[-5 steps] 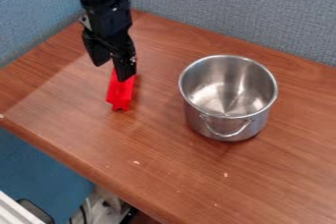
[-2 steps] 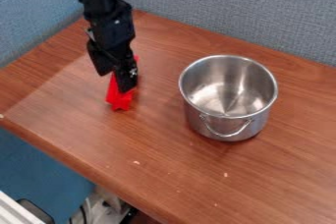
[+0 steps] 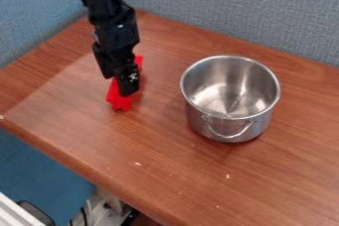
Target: Put the red object in the metal pot
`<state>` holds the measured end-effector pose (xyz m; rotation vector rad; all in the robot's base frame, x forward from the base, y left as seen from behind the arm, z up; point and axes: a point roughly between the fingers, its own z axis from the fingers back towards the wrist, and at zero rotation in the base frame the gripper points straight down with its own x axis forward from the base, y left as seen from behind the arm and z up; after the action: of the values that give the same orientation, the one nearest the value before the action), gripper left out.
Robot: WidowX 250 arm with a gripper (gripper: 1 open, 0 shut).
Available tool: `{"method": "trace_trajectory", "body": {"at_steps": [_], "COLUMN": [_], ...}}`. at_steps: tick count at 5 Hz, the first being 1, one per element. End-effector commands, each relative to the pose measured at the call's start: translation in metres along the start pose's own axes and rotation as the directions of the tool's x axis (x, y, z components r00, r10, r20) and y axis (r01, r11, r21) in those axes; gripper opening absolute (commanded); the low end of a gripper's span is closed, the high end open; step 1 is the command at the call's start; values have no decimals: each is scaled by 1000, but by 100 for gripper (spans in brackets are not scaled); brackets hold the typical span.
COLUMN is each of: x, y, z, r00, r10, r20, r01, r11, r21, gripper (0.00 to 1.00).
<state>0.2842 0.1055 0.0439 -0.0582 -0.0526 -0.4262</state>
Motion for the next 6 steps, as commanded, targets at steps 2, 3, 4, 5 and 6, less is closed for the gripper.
{"method": "trace_trajectory", "body": {"at_steps": [2, 3, 4, 5, 6], "x": [-4, -2, 3, 10, 5], "y": [-4, -15, -22, -29, -23], "z": [-16, -26, -31, -35, -47], "r00": [1000, 999, 999, 996, 995], "r10": [-10, -13, 34, 77, 75], "r20": [-20, -31, -39, -48, -65], "r01": [10, 11, -37, -81, -81], "r11": [999, 999, 997, 993, 992], "r21": [-34, -49, -65, -81, -98], "gripper": [100, 100, 100, 100, 0]}}
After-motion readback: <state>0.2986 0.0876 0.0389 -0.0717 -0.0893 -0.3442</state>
